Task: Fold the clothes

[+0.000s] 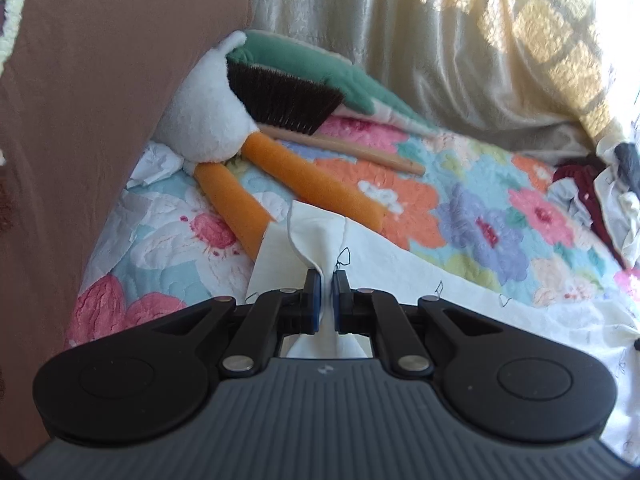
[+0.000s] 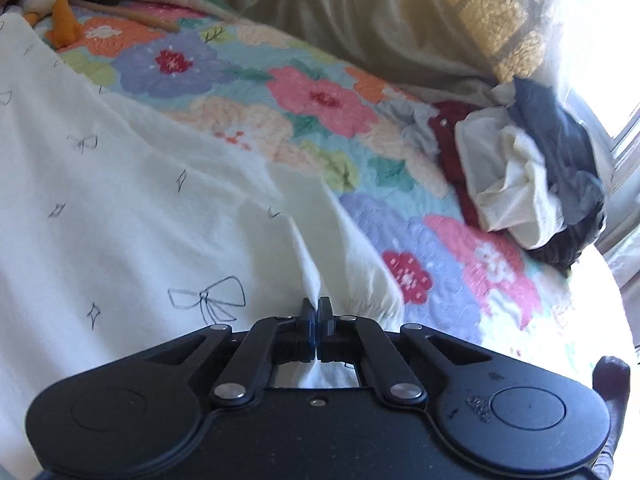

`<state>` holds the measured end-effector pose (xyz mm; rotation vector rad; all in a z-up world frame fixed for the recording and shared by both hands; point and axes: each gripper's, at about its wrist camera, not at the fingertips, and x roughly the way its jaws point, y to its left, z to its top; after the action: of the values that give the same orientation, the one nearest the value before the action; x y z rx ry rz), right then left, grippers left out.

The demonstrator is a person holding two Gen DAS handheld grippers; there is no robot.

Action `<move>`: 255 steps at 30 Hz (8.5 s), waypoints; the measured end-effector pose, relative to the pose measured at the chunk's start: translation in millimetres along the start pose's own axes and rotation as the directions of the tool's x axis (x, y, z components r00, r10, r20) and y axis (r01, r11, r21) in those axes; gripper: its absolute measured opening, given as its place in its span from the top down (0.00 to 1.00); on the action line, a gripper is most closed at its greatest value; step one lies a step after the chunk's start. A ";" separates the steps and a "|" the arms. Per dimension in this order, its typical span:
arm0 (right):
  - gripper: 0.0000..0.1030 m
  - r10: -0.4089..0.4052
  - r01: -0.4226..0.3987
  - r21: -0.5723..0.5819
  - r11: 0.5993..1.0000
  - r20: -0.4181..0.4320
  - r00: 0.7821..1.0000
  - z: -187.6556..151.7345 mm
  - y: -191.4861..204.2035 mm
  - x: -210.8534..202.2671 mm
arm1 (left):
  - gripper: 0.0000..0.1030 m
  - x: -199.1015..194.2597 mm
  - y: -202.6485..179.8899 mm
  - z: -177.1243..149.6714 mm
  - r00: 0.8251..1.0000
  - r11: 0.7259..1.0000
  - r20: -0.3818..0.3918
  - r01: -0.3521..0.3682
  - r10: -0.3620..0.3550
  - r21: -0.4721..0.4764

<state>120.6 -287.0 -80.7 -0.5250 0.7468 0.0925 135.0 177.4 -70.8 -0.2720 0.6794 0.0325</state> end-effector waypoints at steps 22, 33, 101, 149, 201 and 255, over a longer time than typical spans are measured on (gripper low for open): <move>0.48 0.226 -0.262 0.374 0.890 0.137 0.964 43.2 0.2 -47.3 | 0.33 0.4 20.2 -4.2 0.954 0.982 -0.244 -0.187 0.173 -0.035; 0.47 0.829 -0.790 0.387 0.476 0.101 0.549 54.0 134.0 -107.8 | 0.34 -69.3 26.3 -70.4 0.939 0.993 -0.324 -0.106 0.118 0.053; 0.37 0.576 -0.369 0.862 0.348 0.114 0.810 -70.1 45.1 -70.7 | 0.98 -74.1 8.2 -80.6 0.951 0.979 -0.236 -0.189 0.201 0.073; 0.26 0.512 -0.314 0.774 0.550 -0.015 0.859 -111.3 -52.4 -69.5 | 0.26 -24.8 -194.3 -137.8 0.923 0.968 -0.385 0.102 -0.006 0.230; 0.94 0.353 -0.579 0.594 0.558 0.461 0.814 39.8 93.9 -87.2 | 0.24 -78.0 -46.5 -77.4 0.955 0.890 -0.031 0.262 -0.294 -0.372; 0.88 0.578 -0.624 0.171 0.762 0.254 0.776 6.1 208.3 -121.0 | 0.80 -7.8 -111.5 -79.5 0.897 0.951 -0.379 0.287 -0.226 0.113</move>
<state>-19.4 -91.0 -84.0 -0.0116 0.7068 0.6422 93.1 49.8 -98.5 -0.2065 1.0040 -0.3362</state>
